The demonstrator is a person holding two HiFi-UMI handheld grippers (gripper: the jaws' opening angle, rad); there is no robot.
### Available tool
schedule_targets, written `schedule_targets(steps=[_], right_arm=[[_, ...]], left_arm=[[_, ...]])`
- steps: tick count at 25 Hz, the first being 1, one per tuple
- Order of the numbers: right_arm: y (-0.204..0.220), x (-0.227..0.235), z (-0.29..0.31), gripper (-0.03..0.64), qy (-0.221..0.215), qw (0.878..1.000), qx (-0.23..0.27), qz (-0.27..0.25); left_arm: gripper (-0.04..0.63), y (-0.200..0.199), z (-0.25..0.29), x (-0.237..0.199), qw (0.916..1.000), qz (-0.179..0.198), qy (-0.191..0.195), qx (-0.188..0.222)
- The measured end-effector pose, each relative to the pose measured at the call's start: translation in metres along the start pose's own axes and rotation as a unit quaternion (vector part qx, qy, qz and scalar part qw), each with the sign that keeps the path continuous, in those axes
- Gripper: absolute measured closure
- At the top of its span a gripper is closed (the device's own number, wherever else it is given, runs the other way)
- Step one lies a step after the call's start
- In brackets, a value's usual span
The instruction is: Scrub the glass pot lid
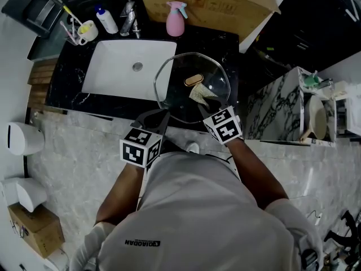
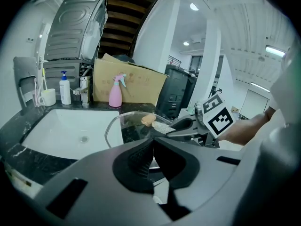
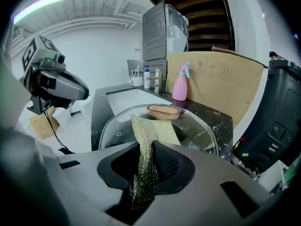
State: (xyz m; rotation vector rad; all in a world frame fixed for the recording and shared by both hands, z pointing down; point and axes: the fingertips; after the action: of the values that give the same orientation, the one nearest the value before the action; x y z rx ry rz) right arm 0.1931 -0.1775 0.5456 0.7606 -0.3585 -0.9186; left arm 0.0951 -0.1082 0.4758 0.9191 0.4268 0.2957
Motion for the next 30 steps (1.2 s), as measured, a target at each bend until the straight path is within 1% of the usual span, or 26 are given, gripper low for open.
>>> schedule_targets(steps=[9,13,16,19,21,23,30], right_arm=[[0.002,-0.014,-0.002,0.517,-0.008,1.0,0.003,-0.022],[0.0,-0.035,-0.002,0.517,-0.041,0.998,0.006,-0.049],[-0.001,-0.05,-0.003,0.517,-0.062,0.994,-0.004,-0.092],[0.004,-0.07,-0.005,0.514,-0.1,0.985,-0.015,-0.139],[0.009,-0.08,-0.005,0.511,-0.112,0.979,-0.021,-0.168],[0.011,-0.082,-0.005,0.511,-0.108,0.976,-0.021,-0.186],[0.016,-0.088,-0.005,0.508,-0.098,0.975,-0.016,-0.2]], left_arm=[[0.58,0.003,-0.003,0.004,1.0,0.001,-0.002,0.001],[0.58,0.005,-0.003,0.007,1.0,0.001,-0.003,-0.001],[0.58,0.006,-0.002,0.01,1.0,0.001,-0.004,-0.001],[0.58,0.005,-0.003,0.014,1.0,0.001,-0.008,0.0],[0.58,0.006,-0.003,0.016,1.0,0.002,-0.01,0.001],[0.58,0.006,-0.005,0.018,0.9999,0.002,-0.012,0.002],[0.58,0.017,-0.01,0.027,0.9998,0.007,-0.014,-0.011]])
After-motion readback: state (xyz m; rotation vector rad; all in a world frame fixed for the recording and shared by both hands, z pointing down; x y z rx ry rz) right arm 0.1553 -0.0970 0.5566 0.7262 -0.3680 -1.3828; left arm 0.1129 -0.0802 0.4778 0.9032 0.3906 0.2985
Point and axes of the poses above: the fingertips, and each gripper's own axes: z forward along the fingers, x to its right, y out of its underside, and after that the axes turned 1 degree about y, right-handed
